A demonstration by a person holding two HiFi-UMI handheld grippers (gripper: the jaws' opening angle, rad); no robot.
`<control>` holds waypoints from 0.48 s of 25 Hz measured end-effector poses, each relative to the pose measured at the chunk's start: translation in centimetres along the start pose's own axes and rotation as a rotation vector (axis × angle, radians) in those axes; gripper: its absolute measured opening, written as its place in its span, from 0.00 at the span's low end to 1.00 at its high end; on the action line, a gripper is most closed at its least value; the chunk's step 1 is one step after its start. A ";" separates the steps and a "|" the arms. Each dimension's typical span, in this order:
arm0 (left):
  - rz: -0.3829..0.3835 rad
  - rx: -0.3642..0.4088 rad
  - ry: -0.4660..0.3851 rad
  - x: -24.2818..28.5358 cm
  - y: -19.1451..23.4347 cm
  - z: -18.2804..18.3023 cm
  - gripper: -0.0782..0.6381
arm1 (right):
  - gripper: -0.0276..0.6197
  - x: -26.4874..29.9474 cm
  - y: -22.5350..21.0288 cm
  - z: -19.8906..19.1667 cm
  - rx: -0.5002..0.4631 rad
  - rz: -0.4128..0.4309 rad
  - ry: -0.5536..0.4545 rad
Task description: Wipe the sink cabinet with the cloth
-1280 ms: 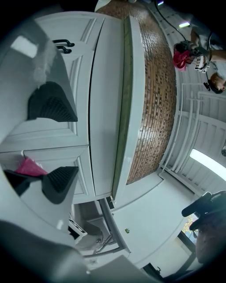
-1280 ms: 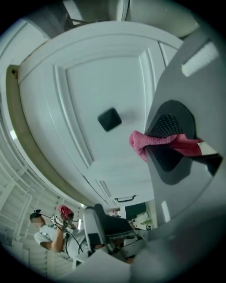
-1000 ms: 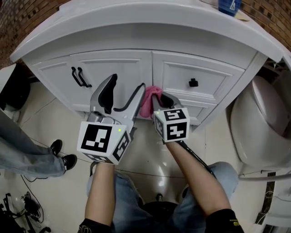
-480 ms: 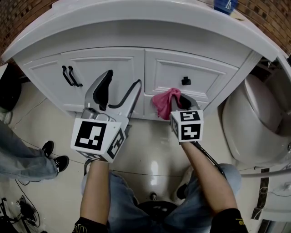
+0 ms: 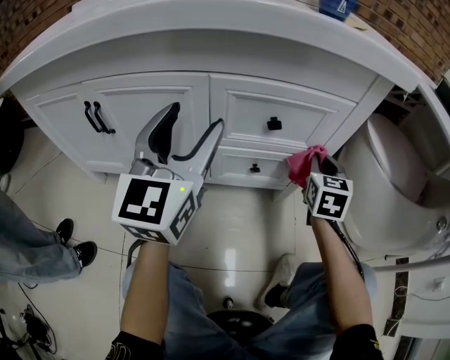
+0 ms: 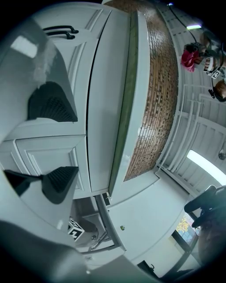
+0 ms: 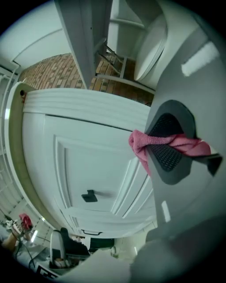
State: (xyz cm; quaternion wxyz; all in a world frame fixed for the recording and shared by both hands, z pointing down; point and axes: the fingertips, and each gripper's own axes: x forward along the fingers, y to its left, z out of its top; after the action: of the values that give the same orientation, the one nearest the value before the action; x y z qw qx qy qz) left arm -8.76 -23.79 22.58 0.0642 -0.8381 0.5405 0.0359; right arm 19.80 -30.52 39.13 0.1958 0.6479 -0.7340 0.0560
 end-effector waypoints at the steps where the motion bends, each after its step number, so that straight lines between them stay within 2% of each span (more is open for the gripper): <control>1: -0.001 0.001 0.001 0.1 -0.1 -0.1 0.55 | 0.09 0.0 -0.2 -0.1 0.009 -0.006 0.001; 3: 0.000 0.004 0.003 0.2 -0.2 -0.1 0.55 | 0.09 0.0 0.2 -0.1 0.027 0.000 -0.001; 5: 0.004 0.009 0.006 0.2 0.0 -0.2 0.55 | 0.09 0.1 2.1 0.2 0.043 0.041 -0.012; 8: 0.013 0.012 0.015 0.0 0.4 -0.4 0.55 | 0.09 -0.1 7.9 1.2 0.031 0.167 -0.047; 12: 0.028 0.018 0.029 -0.2 0.9 -0.8 0.55 | 0.09 -0.2 17.1 2.6 -0.083 0.345 -0.098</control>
State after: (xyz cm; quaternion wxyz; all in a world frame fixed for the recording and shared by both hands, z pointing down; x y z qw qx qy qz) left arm -9.70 -24.11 23.29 0.0636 -0.8303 0.5533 0.0198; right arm 2.59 -28.62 39.58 0.1739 0.5057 -0.8446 0.0271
